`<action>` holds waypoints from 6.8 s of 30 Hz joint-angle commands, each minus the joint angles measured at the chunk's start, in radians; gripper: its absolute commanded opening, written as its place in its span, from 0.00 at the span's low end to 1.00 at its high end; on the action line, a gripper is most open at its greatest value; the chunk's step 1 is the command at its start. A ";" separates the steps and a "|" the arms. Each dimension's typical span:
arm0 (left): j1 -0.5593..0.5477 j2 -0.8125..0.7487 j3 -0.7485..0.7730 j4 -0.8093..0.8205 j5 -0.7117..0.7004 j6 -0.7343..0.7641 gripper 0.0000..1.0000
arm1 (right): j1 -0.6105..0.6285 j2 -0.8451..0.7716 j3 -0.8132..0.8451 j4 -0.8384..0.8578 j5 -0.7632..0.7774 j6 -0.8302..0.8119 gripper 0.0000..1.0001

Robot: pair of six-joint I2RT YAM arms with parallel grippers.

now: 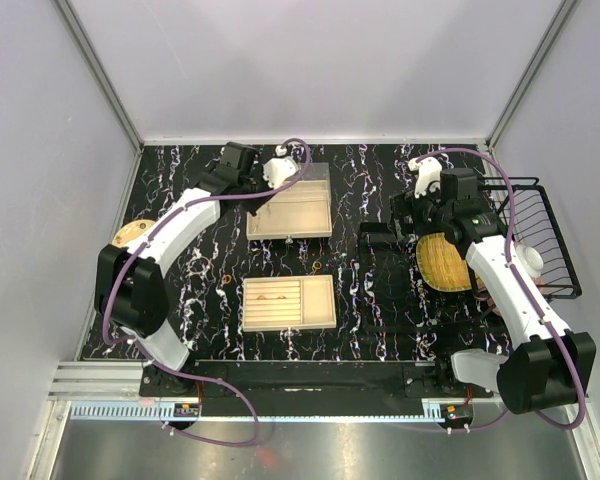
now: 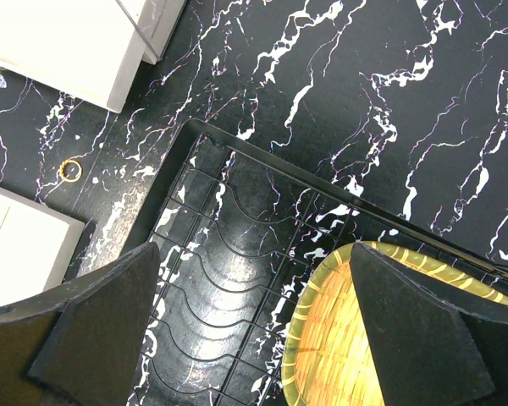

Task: Organize the mixed jewelry

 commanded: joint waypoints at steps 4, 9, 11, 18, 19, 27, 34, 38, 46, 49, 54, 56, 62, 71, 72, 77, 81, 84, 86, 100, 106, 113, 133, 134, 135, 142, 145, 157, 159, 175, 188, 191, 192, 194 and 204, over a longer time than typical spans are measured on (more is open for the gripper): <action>-0.019 -0.018 -0.092 0.103 -0.018 0.013 0.00 | 0.010 -0.002 0.000 0.040 0.021 -0.009 1.00; -0.030 -0.004 -0.112 0.119 -0.024 0.015 0.00 | 0.011 -0.002 0.000 0.043 0.019 -0.009 1.00; -0.039 -0.001 -0.110 0.122 -0.022 0.015 0.00 | 0.010 -0.003 -0.002 0.040 0.022 -0.009 1.00; -0.085 0.045 -0.078 0.126 -0.039 0.013 0.00 | 0.008 0.006 -0.002 0.040 0.025 -0.009 1.00; -0.089 0.052 -0.074 0.125 -0.045 0.013 0.00 | 0.010 0.004 -0.002 0.040 0.027 -0.009 1.00; -0.141 0.126 -0.006 0.125 -0.079 0.030 0.00 | 0.010 0.007 -0.003 0.040 0.035 -0.012 1.00; -0.180 0.189 0.064 0.125 -0.103 0.048 0.00 | 0.010 0.010 -0.005 0.040 0.042 -0.016 1.00; -0.192 0.230 0.092 0.125 -0.113 0.062 0.00 | 0.010 0.010 -0.006 0.039 0.045 -0.017 1.00; -0.209 0.276 0.115 0.165 -0.142 0.093 0.00 | 0.010 0.014 -0.008 0.040 0.055 -0.020 1.00; -0.218 0.290 0.124 0.168 -0.142 0.095 0.00 | 0.010 0.015 -0.008 0.039 0.058 -0.020 1.00; -0.238 0.316 0.144 0.172 -0.143 0.094 0.00 | 0.010 0.018 -0.008 0.040 0.062 -0.020 1.00; -0.241 0.327 0.150 0.172 -0.148 0.094 0.00 | 0.011 0.015 -0.009 0.039 0.062 -0.022 1.00; -0.247 0.344 0.160 0.180 -0.160 0.090 0.04 | 0.010 0.017 -0.009 0.040 0.062 -0.023 1.00; -0.249 0.339 0.167 0.180 -0.169 0.087 0.20 | 0.010 0.012 -0.014 0.039 0.065 -0.022 1.00; -0.249 0.333 0.163 0.179 -0.168 0.085 0.21 | 0.010 0.013 -0.014 0.040 0.067 -0.022 1.00; -0.249 0.279 0.141 0.174 -0.171 0.082 0.30 | 0.010 0.015 -0.012 0.040 0.064 -0.022 1.00; -0.249 0.238 0.124 0.174 -0.166 0.072 0.43 | 0.008 0.012 -0.012 0.040 0.062 -0.022 1.00; -0.249 0.217 0.121 0.168 -0.165 0.055 0.46 | 0.010 0.009 -0.012 0.040 0.064 -0.022 1.00; -0.249 0.198 0.118 0.160 -0.154 0.041 0.48 | 0.010 0.010 -0.014 0.042 0.065 -0.020 1.00; -0.247 0.017 -0.083 0.085 -0.056 -0.001 0.54 | 0.010 0.004 -0.015 0.040 0.059 -0.020 0.99; -0.247 -0.032 -0.176 0.034 0.015 -0.030 0.55 | 0.010 0.007 -0.017 0.040 0.058 -0.022 1.00; -0.247 -0.040 -0.267 0.067 -0.017 -0.025 0.55 | 0.010 0.007 -0.018 0.040 0.055 -0.020 0.99; -0.201 0.088 -0.221 0.110 -0.080 0.027 0.55 | 0.008 0.006 -0.021 0.040 0.059 -0.020 1.00; -0.197 0.094 -0.221 0.111 -0.083 0.030 0.55 | 0.008 0.007 -0.023 0.040 0.059 -0.020 1.00; -0.195 0.098 -0.219 0.113 -0.084 0.035 0.55 | 0.008 0.006 -0.023 0.039 0.059 -0.022 1.00; -0.189 0.124 -0.207 0.132 -0.091 0.038 0.55 | 0.008 0.009 -0.023 0.040 0.061 -0.022 1.00; -0.189 0.134 -0.190 0.137 -0.091 0.032 0.55 | 0.008 0.010 -0.023 0.040 0.061 -0.022 1.00; -0.189 0.177 -0.140 0.160 -0.134 0.030 0.55 | 0.008 0.014 -0.023 0.042 0.061 -0.022 1.00; -0.188 0.178 -0.132 0.162 -0.139 0.032 0.55 | 0.008 0.015 -0.021 0.040 0.062 -0.022 1.00; -0.172 0.256 -0.037 0.183 -0.180 0.045 0.55 | 0.008 0.017 -0.025 0.042 0.067 -0.023 1.00; -0.168 0.275 -0.061 0.290 -0.238 0.050 0.55 | 0.006 0.024 -0.025 0.042 0.068 -0.025 1.00; -0.169 0.285 -0.061 0.307 -0.243 0.052 0.55 | 0.006 0.024 -0.026 0.042 0.070 -0.025 1.00; -0.169 0.285 -0.063 0.310 -0.246 0.052 0.56 | 0.008 0.027 -0.026 0.042 0.070 -0.025 1.00; -0.169 0.290 -0.063 0.317 -0.252 0.055 0.56 | 0.008 0.027 -0.026 0.042 0.072 -0.026 1.00; -0.169 0.250 -0.090 0.301 -0.249 0.050 0.56 | 0.008 0.021 -0.028 0.042 0.067 -0.025 1.00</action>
